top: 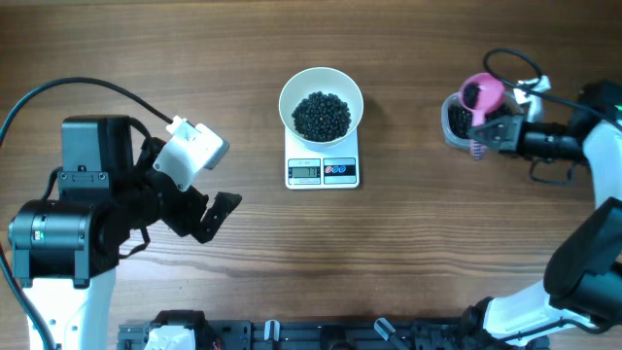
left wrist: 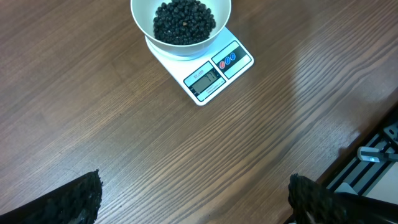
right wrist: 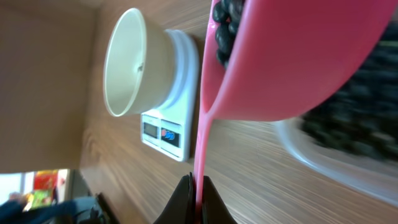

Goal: Scoop item into bowl and weigh 150g on scale

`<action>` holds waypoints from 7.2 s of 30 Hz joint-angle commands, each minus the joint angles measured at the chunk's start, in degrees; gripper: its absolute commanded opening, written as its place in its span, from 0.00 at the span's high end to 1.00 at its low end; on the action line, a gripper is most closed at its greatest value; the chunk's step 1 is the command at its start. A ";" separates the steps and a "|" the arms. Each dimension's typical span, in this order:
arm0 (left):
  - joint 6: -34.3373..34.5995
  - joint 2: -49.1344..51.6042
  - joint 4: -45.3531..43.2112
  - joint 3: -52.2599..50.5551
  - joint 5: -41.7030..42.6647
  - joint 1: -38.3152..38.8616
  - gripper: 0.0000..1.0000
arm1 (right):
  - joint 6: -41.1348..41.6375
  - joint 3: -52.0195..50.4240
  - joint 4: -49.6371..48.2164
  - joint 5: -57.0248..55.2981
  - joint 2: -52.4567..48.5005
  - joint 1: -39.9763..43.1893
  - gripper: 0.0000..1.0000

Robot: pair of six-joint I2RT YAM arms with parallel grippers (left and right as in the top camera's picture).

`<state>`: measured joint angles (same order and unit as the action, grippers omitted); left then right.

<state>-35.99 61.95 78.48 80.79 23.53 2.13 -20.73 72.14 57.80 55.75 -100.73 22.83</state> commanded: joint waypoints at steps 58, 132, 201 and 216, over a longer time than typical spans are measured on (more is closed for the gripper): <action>-1.09 -0.17 0.04 0.76 0.87 -0.39 0.00 | 0.17 6.14 -18.69 -67.01 4.92 -54.16 0.96; -1.11 -0.17 0.04 0.76 0.87 -0.39 0.00 | 20.28 18.03 11.52 -59.60 -6.82 -18.25 0.27; -1.09 -0.17 0.04 0.76 0.87 -0.39 0.00 | 62.99 -31.71 -45.68 -29.83 16.63 3.30 0.34; -1.09 -0.17 0.04 0.76 0.87 -0.39 0.00 | 64.30 -31.71 -46.64 -28.63 16.50 3.30 0.58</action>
<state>-35.99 61.95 78.48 80.82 23.53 2.13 43.13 40.58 11.44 25.93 -83.59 26.00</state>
